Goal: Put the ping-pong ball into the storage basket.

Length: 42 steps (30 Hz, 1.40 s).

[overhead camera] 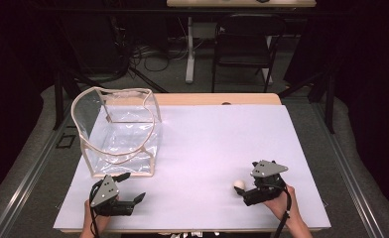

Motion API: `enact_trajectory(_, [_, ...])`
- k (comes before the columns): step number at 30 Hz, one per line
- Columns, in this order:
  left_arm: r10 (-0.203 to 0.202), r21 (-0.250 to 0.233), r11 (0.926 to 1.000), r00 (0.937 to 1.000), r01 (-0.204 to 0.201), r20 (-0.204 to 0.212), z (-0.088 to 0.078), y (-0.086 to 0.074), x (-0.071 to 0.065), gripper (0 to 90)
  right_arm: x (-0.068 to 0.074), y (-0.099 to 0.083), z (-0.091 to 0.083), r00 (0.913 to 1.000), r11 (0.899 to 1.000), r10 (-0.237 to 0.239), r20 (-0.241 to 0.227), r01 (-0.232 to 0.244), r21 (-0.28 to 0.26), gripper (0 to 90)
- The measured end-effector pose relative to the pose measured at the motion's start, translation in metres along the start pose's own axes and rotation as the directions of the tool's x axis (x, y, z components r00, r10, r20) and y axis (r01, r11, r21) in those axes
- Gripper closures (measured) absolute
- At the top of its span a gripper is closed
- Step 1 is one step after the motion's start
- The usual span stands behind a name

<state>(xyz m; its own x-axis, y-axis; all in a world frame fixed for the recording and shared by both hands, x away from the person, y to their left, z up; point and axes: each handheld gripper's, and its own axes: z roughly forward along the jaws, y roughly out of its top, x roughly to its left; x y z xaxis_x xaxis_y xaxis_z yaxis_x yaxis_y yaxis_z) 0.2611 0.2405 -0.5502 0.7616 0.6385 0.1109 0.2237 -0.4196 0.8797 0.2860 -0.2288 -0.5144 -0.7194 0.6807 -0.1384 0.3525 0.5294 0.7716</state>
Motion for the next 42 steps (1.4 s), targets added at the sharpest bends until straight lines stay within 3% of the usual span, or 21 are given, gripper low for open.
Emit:
enact_trajectory(20, [0.003,0.000,1.0000,1.0000,-0.003,-0.006,-0.001,0.000,0.000,16.2,0.009,-0.003,0.022,0.9985,0.998,-0.009,-0.054,0.013,0.063,0.0])
enact_trajectory(35, [0.005,0.003,1.0000,1.0000,-0.005,-0.002,-0.001,0.000,0.000,16.1,0.011,-0.010,0.029,0.9967,0.997,0.012,-0.081,-0.006,0.075,0.0])
enact_trajectory(42, [0.008,0.004,1.0000,1.0000,-0.008,0.000,-0.002,0.000,0.000,16.2,0.011,-0.015,0.031,0.9957,0.994,0.022,-0.091,-0.011,0.113,15.9])
